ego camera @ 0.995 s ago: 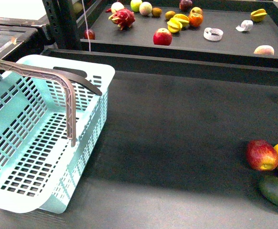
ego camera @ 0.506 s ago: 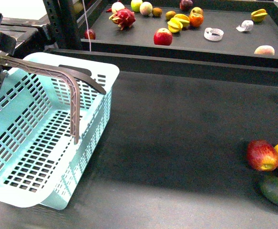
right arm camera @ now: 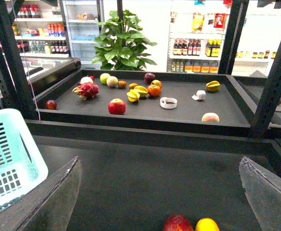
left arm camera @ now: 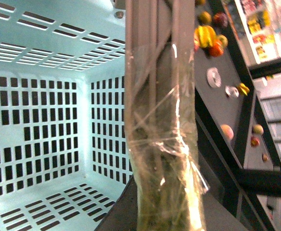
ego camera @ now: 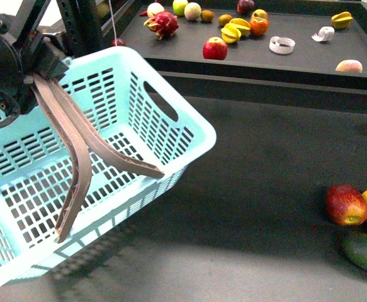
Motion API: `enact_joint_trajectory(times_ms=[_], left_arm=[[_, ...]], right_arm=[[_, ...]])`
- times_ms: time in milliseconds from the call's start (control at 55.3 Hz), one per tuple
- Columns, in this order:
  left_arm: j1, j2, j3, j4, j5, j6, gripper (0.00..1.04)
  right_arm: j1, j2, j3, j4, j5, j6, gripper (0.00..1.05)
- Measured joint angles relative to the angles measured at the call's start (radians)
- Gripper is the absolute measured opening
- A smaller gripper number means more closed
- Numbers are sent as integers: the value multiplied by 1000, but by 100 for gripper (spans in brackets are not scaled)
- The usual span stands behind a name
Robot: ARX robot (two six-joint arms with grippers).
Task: Pick mango with right arm and hold basket with left
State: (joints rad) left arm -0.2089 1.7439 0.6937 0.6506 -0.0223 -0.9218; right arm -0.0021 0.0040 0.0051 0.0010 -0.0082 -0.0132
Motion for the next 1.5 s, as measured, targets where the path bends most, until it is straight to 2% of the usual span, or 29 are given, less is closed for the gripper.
enact_joint_trajectory(times_ms=[398,597,723,904,1501], left_arm=[[-222,-117,-95,152,37,294,8],[-338,-100,-97,179,-26,460,8],[-388,-69,-89,183,-46,479,8],[-418,-63,-69,190,-56,477,8],[-420,-63,-35,207,-52,468,8]], right_arm=[[0,0,0,0,0,0,97],[0,0,0,0,0,0,97],[0,0,0,0,0,0,97],[0,0,0,0,0,0,97],[0,0,0,0,0,0,97]])
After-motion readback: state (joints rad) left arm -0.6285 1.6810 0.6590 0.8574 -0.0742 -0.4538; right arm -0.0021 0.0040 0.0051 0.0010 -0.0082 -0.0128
